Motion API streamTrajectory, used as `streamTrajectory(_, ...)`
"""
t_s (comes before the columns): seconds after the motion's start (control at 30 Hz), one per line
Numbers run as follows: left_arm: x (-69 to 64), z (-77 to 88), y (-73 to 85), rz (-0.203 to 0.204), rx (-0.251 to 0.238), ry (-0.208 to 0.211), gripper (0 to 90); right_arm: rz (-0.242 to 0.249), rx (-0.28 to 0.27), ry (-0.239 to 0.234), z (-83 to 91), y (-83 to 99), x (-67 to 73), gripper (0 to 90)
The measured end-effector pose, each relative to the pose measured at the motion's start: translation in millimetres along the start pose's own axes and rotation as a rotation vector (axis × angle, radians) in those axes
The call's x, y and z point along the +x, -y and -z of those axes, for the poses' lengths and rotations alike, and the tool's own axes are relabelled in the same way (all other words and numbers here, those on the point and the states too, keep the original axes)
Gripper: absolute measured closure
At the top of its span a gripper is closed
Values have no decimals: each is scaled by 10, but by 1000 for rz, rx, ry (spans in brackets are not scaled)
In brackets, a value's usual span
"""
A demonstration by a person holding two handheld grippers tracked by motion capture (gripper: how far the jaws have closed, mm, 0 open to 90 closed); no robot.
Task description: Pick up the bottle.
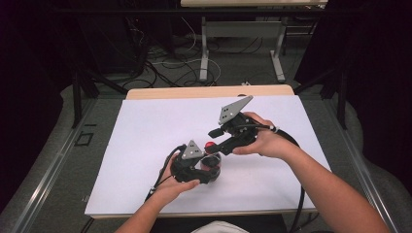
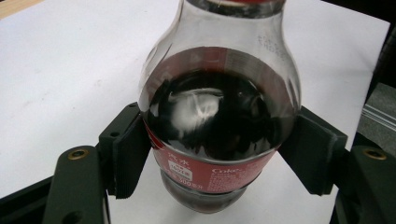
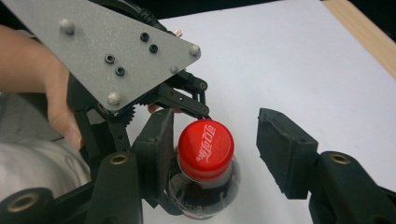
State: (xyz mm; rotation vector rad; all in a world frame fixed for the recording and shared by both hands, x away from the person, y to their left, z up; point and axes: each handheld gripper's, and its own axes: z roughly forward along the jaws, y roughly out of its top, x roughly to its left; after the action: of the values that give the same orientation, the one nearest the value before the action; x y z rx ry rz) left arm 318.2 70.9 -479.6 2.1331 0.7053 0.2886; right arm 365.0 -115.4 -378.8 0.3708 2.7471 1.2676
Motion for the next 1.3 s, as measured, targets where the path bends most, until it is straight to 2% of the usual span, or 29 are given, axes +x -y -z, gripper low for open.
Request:
streamTrajectory(0.03, 0, -4, 4, 0, -3, -9, 300, -54, 24, 38, 13, -43, 65, 454)
streamTrajectory(0.07, 0, -3, 5, 8, 0, -10, 300, -54, 24, 38, 13, -43, 65, 454)
streamTrajectory(0.1, 1, -5, 6, 16, -5, -16, 300, -104, 21, 61, 9, -63, 97, 454)
streamTrajectory(0.13, 9, -4, 6, 11, -5, -21, 300, -200, 28, 102, 8, -99, 155, 455)
streamTrajectory(0.17, 9, -4, 7, 19, -7, -24, 300, -231, 32, 140, 6, -117, 193, 464)
streamTrajectory(0.23, 8, -4, 6, 21, -5, -31, 300, -246, 31, 201, -9, -144, 244, 469)
streamTrajectory(0.33, 13, 0, 6, 30, -12, -41, 300, -268, 33, 209, -40, -169, 276, 475)
streamTrajectory(0.37, 14, 5, 7, 33, -13, -42, 300, -269, 32, 238, -79, -181, 287, 495)
streamTrajectory(0.5, 12, 22, -3, 32, -19, -44, 300, -280, 39, 273, -131, -185, 299, 524)
streamTrajectory(0.63, 3, 26, -8, 41, -22, -47, 300, -323, 46, 268, -180, -172, 283, 560)
streamTrajectory(0.67, 4, 28, -10, 40, -17, -48, 300, -342, 66, 251, -199, -168, 276, 575)
streamTrajectory(0.87, 4, 33, -13, 43, -12, -53, 300, -339, 60, 272, -233, -161, 288, 606)
streamTrajectory(1.03, 6, 41, -16, 40, -21, -55, 301, -322, 49, 249, -219, -153, 271, 611)
streamTrajectory(1.1, 5, 41, -15, 38, -19, -50, 300, -300, 51, 235, -210, -146, 254, 612)
streamTrajectory(1.13, 2, 40, -15, 38, -17, -47, 301, -287, 45, 208, -208, -136, 240, 613)
streamTrajectory(1.17, 2, 41, -16, 33, -16, -48, 301, -287, 45, 208, -208, -136, 240, 613)
streamTrajectory(1.23, -2, 37, -17, 31, -16, -42, 301, -250, 55, 164, -193, -129, 195, 613)
streamTrajectory(1.27, -7, 36, -16, 32, -17, -35, 301, -215, 75, 140, -180, -135, 176, 613)
streamTrajectory(1.3, -9, 38, -17, 37, -15, -29, 301, -215, 75, 140, -180, -135, 176, 613)
